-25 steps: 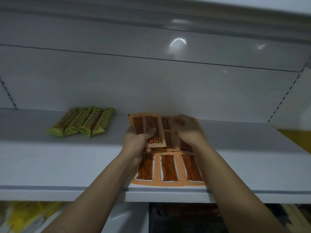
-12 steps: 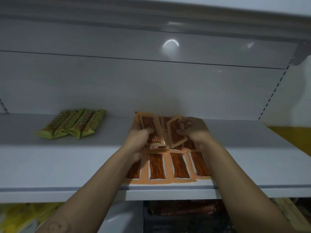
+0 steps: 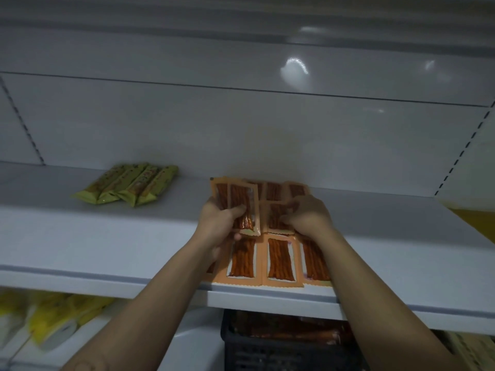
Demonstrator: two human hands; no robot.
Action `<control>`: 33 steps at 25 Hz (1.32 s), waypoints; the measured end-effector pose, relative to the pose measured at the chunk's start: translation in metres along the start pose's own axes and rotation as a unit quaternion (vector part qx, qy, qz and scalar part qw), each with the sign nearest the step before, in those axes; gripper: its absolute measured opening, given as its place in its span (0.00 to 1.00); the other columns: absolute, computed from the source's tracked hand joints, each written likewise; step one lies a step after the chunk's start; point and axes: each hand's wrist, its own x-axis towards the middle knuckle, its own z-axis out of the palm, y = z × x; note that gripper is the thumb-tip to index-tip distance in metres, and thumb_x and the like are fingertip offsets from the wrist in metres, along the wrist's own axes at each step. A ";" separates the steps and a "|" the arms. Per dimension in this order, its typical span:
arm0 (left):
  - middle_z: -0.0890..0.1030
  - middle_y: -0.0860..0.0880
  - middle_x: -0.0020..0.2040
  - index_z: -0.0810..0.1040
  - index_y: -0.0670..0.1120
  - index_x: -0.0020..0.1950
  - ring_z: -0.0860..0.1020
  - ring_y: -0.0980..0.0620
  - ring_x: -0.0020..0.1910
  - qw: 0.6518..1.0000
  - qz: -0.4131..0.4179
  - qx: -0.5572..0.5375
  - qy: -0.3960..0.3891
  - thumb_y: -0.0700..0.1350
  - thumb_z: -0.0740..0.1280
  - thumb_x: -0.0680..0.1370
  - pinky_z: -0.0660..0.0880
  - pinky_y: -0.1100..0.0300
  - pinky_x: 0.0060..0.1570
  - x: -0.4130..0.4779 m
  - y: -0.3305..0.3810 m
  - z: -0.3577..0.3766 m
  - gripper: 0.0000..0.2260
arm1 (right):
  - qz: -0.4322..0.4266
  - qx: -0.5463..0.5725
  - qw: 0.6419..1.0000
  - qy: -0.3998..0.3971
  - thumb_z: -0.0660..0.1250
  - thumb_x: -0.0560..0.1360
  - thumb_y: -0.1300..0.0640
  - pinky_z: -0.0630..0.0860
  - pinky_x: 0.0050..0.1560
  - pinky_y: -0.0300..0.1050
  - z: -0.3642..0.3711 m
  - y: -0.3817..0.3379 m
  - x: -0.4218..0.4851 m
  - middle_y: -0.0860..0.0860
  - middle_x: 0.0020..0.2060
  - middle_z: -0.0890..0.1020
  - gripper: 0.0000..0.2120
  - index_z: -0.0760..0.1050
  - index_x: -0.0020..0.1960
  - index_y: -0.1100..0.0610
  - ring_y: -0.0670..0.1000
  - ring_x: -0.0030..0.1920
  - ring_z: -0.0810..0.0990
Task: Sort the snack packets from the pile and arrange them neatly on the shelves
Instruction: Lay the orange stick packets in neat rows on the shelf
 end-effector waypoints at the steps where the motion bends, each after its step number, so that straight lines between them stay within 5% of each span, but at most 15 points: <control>1: 0.84 0.39 0.50 0.74 0.42 0.59 0.80 0.40 0.39 1.000 -0.003 0.000 0.005 0.37 0.66 0.79 0.69 0.63 0.20 -0.001 -0.001 0.002 0.09 | -0.002 0.001 1.000 -0.005 0.70 0.74 0.55 0.68 0.33 0.39 0.000 0.001 -0.001 0.47 0.39 0.78 0.05 0.80 0.49 0.53 0.43 0.34 0.72; 5: 0.84 0.39 0.49 0.75 0.42 0.59 0.80 0.45 0.33 1.000 -0.004 -0.011 0.007 0.37 0.68 0.78 0.68 0.63 0.19 -0.010 -0.003 0.013 0.10 | -0.037 0.011 0.999 0.022 0.65 0.78 0.55 0.69 0.38 0.38 -0.003 0.001 -0.005 0.50 0.52 0.83 0.09 0.80 0.55 0.55 0.47 0.42 0.75; 8: 0.83 0.41 0.44 0.76 0.42 0.54 0.77 0.52 0.25 0.999 0.002 -0.032 0.008 0.36 0.69 0.77 0.66 0.65 0.18 -0.016 0.001 0.024 0.07 | -0.071 0.194 0.977 0.060 0.65 0.79 0.50 0.69 0.43 0.35 -0.014 -0.001 -0.014 0.45 0.53 0.81 0.13 0.78 0.61 0.53 0.43 0.48 0.78; 11: 0.84 0.40 0.49 0.77 0.41 0.58 0.81 0.49 0.31 0.999 0.003 -0.041 -0.026 0.38 0.69 0.78 0.68 0.65 0.18 -0.013 0.003 0.041 0.09 | -0.137 0.305 0.943 -0.012 0.74 0.73 0.48 0.76 0.48 0.36 -0.018 -0.004 -0.022 0.45 0.54 0.80 0.24 0.73 0.67 0.48 0.44 0.53 0.80; 13: 0.84 0.41 0.47 0.76 0.41 0.60 0.82 0.49 0.33 0.997 -0.033 -0.043 -0.062 0.38 0.65 0.80 0.71 0.64 0.19 -0.011 0.005 0.050 0.09 | -0.145 0.303 0.942 0.019 0.78 0.69 0.53 0.79 0.53 0.45 -0.020 0.001 -0.015 0.50 0.55 0.82 0.30 0.72 0.68 0.47 0.50 0.53 0.81; 16: 0.84 0.40 0.43 0.73 0.41 0.61 0.83 0.49 0.32 0.991 -0.067 -0.060 -0.101 0.36 0.59 0.81 0.70 0.65 0.19 -0.012 0.010 0.052 0.10 | -0.067 0.359 0.927 0.080 0.75 0.71 0.61 0.80 0.42 0.45 -0.038 0.023 -0.001 0.55 0.45 0.83 0.25 0.74 0.65 0.50 0.52 0.43 0.83; 19: 0.83 0.35 0.47 0.70 0.40 0.62 0.79 0.52 0.25 0.993 -0.034 -0.043 -0.107 0.32 0.56 0.81 0.62 0.66 0.18 -0.010 0.009 0.042 0.11 | 0.000 0.382 0.921 0.079 0.72 0.73 0.65 0.75 0.29 0.35 -0.043 0.048 0.001 0.56 0.46 0.82 0.13 0.77 0.56 0.56 0.50 0.40 0.82; 24: 0.80 0.44 0.39 0.71 0.40 0.61 0.72 0.56 0.22 0.996 -0.025 0.015 -0.084 0.35 0.63 0.80 0.62 0.66 0.18 -0.010 -0.002 0.036 0.10 | 0.048 0.419 0.906 0.032 0.69 0.74 0.68 0.81 0.35 0.43 -0.023 0.051 0.004 0.57 0.49 0.82 0.06 0.79 0.49 0.59 0.56 0.47 0.84; 29: 0.82 0.43 0.42 0.72 0.40 0.64 0.77 0.56 0.24 0.998 -0.026 0.014 -0.063 0.36 0.66 0.79 0.64 0.67 0.18 -0.016 -0.005 0.033 0.13 | 0.033 0.176 0.982 0.052 0.71 0.74 0.58 0.81 0.50 0.51 -0.008 0.058 0.012 0.51 0.45 0.82 0.02 0.81 0.46 0.55 0.51 0.46 0.82; 33: 0.83 0.45 0.41 0.71 0.39 0.65 0.78 0.55 0.25 0.997 -0.043 -0.002 -0.060 0.38 0.66 0.80 0.65 0.67 0.18 -0.018 -0.007 0.031 0.14 | 0.013 0.062 0.996 0.060 0.67 0.77 0.52 0.80 0.45 0.47 -0.004 0.056 0.010 0.52 0.39 0.84 0.10 0.82 0.44 0.56 0.51 0.40 0.82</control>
